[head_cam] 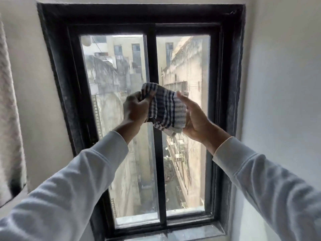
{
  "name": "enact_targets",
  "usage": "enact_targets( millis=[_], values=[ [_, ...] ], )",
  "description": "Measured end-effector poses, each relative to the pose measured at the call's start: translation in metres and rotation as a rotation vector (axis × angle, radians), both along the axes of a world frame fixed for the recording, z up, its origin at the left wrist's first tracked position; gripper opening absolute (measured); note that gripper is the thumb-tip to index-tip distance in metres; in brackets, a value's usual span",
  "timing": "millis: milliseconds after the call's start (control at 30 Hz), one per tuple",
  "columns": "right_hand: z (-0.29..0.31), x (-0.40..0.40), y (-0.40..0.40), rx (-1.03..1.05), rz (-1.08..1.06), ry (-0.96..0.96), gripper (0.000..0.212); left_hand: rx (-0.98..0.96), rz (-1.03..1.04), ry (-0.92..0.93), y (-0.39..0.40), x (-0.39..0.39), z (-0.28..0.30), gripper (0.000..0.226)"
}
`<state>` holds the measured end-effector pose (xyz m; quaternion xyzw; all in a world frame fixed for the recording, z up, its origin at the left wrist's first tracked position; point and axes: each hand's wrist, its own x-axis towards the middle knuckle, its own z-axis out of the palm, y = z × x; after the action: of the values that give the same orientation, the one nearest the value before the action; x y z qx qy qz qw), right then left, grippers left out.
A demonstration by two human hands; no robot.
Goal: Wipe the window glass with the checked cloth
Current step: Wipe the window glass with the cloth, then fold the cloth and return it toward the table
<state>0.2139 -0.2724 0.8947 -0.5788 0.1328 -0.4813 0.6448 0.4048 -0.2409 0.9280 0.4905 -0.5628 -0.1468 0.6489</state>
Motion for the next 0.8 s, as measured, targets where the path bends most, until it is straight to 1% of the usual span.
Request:
enact_targets(
  millis=[33,67,100,133,200,300,367,433,567,700,800],
  values=[
    [0.002,0.005,0.011,-0.074,-0.107,0.024,0.039,-0.039,0.051,-0.036,0.011,0.007,0.0,0.046],
    [0.004,0.009,0.023,-0.104,-0.199,0.015,0.02,-0.081,0.1,-0.063,0.02,0.015,0.001,0.05],
    [0.006,0.013,0.036,-0.117,-0.269,-0.005,0.01,-0.12,0.139,-0.084,0.029,0.023,0.0,0.054],
    [0.006,0.017,0.048,-0.13,-0.321,-0.025,0.007,-0.154,0.164,-0.1,0.036,0.031,-0.001,0.057],
    [0.003,0.025,0.069,-0.162,-0.401,-0.038,0.008,-0.208,0.193,-0.136,0.047,0.044,-0.006,0.055],
    [-0.006,0.035,0.1,-0.193,-0.477,-0.021,0.016,-0.231,0.204,-0.157,0.063,0.048,-0.02,0.051],
    [-0.014,0.034,0.119,-0.194,-0.507,-0.01,0.01,-0.238,0.193,-0.148,0.076,0.045,-0.031,0.05],
    [-0.022,0.027,0.138,-0.185,-0.55,0.01,0.008,-0.225,0.156,-0.122,0.09,0.04,-0.042,0.051],
    [-0.04,0.005,0.174,-0.141,-0.61,0.061,0.01,-0.165,0.09,-0.112,0.119,0.02,-0.071,0.052],
    [-0.085,-0.036,0.211,-0.043,-0.614,0.089,0.013,-0.11,0.067,-0.1,0.143,-0.018,-0.117,0.054],
    [-0.14,-0.08,0.239,0.13,-0.666,0.058,0.015,-0.013,-0.016,-0.1,0.156,-0.066,-0.176,0.051]
  ],
)
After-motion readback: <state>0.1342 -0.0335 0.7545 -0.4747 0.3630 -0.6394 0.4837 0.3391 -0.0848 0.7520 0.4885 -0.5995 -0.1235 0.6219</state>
